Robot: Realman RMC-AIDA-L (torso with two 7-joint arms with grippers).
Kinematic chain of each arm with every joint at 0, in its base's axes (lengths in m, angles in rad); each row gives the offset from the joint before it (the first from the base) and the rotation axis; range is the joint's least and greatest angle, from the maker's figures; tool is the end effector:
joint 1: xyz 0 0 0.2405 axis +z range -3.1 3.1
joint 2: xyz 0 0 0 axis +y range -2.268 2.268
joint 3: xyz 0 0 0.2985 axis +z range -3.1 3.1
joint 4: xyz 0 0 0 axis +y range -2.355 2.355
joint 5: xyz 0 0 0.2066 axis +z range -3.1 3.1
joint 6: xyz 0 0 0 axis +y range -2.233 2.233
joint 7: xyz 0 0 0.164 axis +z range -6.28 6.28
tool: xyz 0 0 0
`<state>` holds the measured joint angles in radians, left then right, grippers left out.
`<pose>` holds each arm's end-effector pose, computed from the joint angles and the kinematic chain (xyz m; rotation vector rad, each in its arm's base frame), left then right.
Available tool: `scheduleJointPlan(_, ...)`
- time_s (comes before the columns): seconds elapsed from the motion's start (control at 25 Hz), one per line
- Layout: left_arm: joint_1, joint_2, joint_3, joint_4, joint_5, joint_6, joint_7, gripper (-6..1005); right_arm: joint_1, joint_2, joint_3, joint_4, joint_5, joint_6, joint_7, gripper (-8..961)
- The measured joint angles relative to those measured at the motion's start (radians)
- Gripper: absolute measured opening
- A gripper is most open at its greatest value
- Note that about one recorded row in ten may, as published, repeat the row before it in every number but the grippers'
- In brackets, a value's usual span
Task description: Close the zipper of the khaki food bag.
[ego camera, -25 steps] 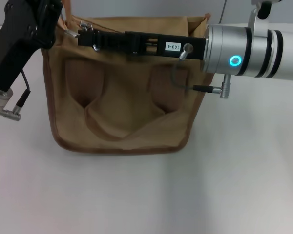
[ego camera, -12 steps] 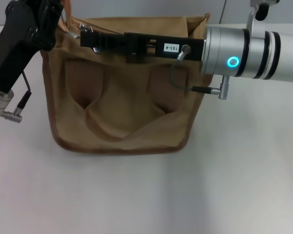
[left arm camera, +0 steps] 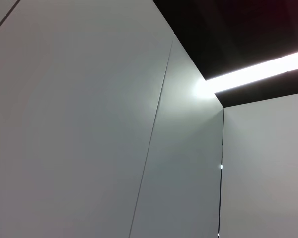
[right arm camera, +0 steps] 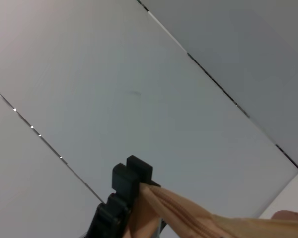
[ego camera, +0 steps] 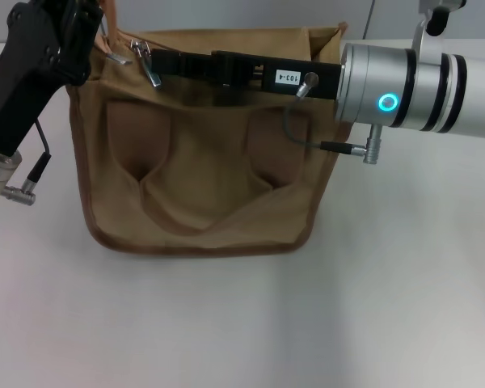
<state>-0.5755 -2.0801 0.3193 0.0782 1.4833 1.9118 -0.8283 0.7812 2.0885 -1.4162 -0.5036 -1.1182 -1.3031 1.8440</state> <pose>-0.2349 0.3361 0.0005 -1.9175 -0.2967 -1.6979 0.1176 0.3996 -0.0969 2.5685 -1.0982 -1.1801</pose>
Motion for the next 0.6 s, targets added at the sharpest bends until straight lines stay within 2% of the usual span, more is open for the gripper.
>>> scheduleJointPlan(0.08, 0.000, 0.000, 0.000, 0.000, 0.000, 0.000, 0.000, 74, -0.002, 0.000, 0.000, 0.000, 0.000, 0.006, 0.000, -2)
scheduleJointPlan(0.6, 0.019, 0.002, -0.025, 0.000, 0.000, 0.001, 0.000, 73, -0.047, -0.007, 0.035, 0.001, 0.000, 0.003, -0.003, 3)
